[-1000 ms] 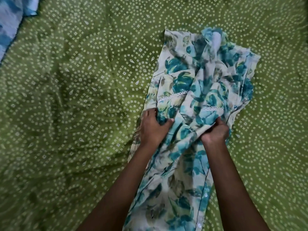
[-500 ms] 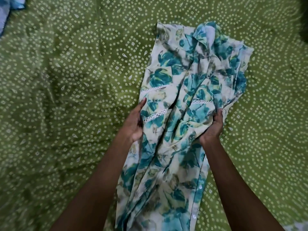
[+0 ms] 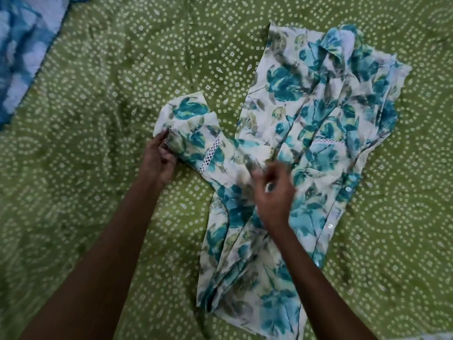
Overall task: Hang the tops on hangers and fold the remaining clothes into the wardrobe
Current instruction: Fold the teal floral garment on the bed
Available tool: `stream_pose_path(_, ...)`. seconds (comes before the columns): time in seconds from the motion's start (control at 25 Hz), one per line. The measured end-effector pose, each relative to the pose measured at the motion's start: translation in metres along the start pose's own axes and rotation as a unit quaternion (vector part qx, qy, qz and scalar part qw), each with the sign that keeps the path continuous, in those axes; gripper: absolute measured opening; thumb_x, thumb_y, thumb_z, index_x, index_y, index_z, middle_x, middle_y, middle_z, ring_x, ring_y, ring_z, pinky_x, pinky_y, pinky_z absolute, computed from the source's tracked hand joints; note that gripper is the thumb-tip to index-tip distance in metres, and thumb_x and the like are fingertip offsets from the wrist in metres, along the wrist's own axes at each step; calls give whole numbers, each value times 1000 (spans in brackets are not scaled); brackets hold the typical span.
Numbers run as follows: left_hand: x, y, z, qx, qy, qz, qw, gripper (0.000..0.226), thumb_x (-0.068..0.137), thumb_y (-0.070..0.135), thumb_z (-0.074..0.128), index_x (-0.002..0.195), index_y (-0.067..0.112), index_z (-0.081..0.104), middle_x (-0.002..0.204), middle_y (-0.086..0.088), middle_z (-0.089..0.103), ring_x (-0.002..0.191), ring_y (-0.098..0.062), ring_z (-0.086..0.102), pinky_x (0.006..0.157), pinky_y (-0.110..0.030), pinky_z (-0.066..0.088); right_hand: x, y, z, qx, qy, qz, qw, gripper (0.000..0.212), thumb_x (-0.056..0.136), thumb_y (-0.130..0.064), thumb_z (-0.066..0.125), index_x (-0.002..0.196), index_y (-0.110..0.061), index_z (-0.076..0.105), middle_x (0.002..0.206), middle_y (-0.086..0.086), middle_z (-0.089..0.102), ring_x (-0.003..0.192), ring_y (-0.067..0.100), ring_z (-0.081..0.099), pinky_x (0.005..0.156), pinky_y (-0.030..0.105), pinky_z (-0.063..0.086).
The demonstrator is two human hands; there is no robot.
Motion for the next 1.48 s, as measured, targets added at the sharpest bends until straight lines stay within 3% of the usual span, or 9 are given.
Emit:
stream_pose_path(0.12, 0, 4, -6, -122, -38, -15, 992, 42, 95, 6, 43, 62, 6, 69, 57, 0, 66, 42, -2, 58, 38, -9, 43, -46, -8, 64, -178, -257, -43, 949, 42, 82, -30, 64, 118, -13, 52, 113, 9, 54, 104, 24, 49, 89, 36, 43)
stream_pose_path(0.24, 0, 9, -20, -51, -40, 20, 998, 24, 89, 12, 56, 110, 1, 63, 98, -10, 72, 87, -18, 70, 82, -36, 57, -42, -18, 77, -219, -201, -70, 952, 35, 76, -14, 65, 110, -6, 59, 104, 14, 60, 94, 30, 58, 78, 34, 50)
stream_pose_path(0.44, 9, 48, -96, 158, 152, 248, 944, 12, 85, -1, 61, 87, 11, 59, 71, 8, 67, 63, -1, 61, 65, -20, 52, -57, -40, 88, -147, -163, -231, 948, 21, 76, -17, 50, 86, -6, 65, 79, 7, 63, 68, 20, 59, 54, 24, 49)
stream_pose_path(0.68, 16, 55, -123, 309, 169, 157, 923, 41, 85, 52, 57, 87, 11, 62, 84, -9, 67, 66, -15, 58, 58, -27, 46, -53, -14, 76, -278, -96, -60, 954, 42, 61, -16, 75, 97, -5, 57, 91, 15, 56, 79, 30, 57, 68, 36, 49)
stream_pose_path(1.0, -1, 51, -85, 511, 162, 334, 775, 31, 93, 21, 53, 92, -10, 59, 83, -17, 55, 76, -21, 49, 65, -35, 36, -62, -16, 50, -136, -62, -159, 976, 27, 74, -3, 50, 101, -3, 54, 92, 15, 58, 76, 18, 50, 57, 17, 39)
stream_pose_path(1.12, 3, 56, -104, 607, 175, 326, 703, 31, 95, 19, 49, 104, -10, 57, 103, -27, 59, 94, -34, 55, 76, -37, 35, -90, -7, 51, -155, -188, -242, 939, 31, 75, -13, 39, 91, 0, 62, 87, 15, 63, 83, 22, 50, 65, 30, 51)
stream_pose_path(1.2, 2, 59, -110, 612, 211, 315, 694, 35, 91, 24, 54, 112, -4, 55, 111, -26, 58, 103, -36, 55, 84, -40, 39, -92, -1, 43, -115, -221, -170, 953, 33, 79, -18, 41, 94, -1, 65, 94, 14, 64, 90, 26, 57, 76, 34, 52)
stream_pose_path(1.32, -30, 28, -70, 582, 216, 442, 648, 40, 84, 23, 59, 113, -5, 52, 111, -24, 55, 104, -35, 53, 89, -38, 37, -69, 11, -9, 8, 56, 22, 998, 17, 82, -12, 52, 95, -2, 59, 95, 11, 57, 83, 18, 52, 73, 15, 42)
stream_pose_path(1.48, -84, -95, 18, 639, -205, 423, 609, 28, 84, 10, 63, 109, -1, 59, 108, -17, 61, 99, -29, 58, 88, -38, 47, -26, 64, -57, 236, 257, 409, 843, 27, 81, -11, 69, 84, -11, 42, 82, 5, 47, 61, 11, 45, 60, 18, 40)
Point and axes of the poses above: each hand's wrist, its own x-axis towards the middle knuckle, its own z-axis out of the palm, y = z × x, the point moved 3 cm from there along x, towards the middle knuckle
